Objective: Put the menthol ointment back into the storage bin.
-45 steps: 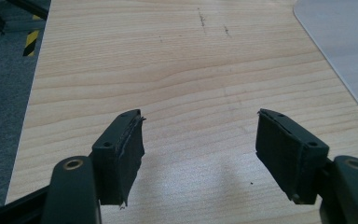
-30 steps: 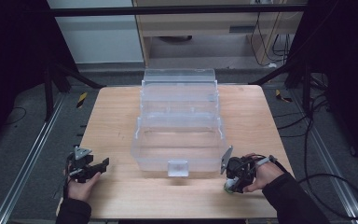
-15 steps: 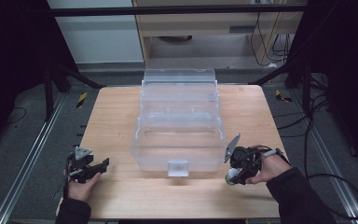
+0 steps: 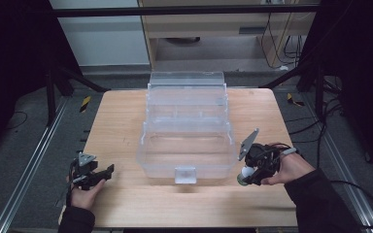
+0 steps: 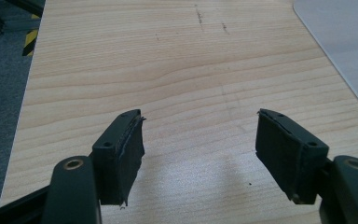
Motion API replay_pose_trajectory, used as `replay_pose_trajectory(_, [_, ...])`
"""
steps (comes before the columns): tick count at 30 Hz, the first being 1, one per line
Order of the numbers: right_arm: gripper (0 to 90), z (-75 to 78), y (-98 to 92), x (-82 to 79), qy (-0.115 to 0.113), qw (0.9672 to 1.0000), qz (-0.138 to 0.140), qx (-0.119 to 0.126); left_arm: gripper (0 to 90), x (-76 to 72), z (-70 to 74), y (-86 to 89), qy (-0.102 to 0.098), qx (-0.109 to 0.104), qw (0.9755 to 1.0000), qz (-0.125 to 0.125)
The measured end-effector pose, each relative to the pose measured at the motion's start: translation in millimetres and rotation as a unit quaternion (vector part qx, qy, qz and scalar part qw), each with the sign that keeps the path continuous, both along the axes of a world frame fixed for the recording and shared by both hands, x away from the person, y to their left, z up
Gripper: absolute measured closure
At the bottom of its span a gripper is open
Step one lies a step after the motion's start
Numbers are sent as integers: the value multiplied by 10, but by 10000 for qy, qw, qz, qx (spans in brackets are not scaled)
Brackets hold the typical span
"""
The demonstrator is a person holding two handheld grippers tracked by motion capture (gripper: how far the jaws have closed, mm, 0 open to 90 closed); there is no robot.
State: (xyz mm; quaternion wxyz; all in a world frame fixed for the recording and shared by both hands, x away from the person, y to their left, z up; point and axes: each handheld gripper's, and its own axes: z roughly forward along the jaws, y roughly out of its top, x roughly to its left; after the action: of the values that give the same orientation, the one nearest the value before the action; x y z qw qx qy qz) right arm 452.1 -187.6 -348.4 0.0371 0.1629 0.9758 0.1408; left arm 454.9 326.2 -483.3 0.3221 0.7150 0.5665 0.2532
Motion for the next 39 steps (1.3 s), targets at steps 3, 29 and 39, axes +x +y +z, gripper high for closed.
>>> replay_pose_trajectory(3, [503,56,12,7,-25,10000,16,18,318,0,0,0,-9,-10,10000,-6])
replay_pose_trajectory(29, [502,424,215,236,-108,9999,38,51,319,1,2,4,-3,-1,10000,-6])
replay_pose_trajectory(39, [503,472,292,391,-163,9998,10,122,318,3,4,5,-9,-13,10000,-4])
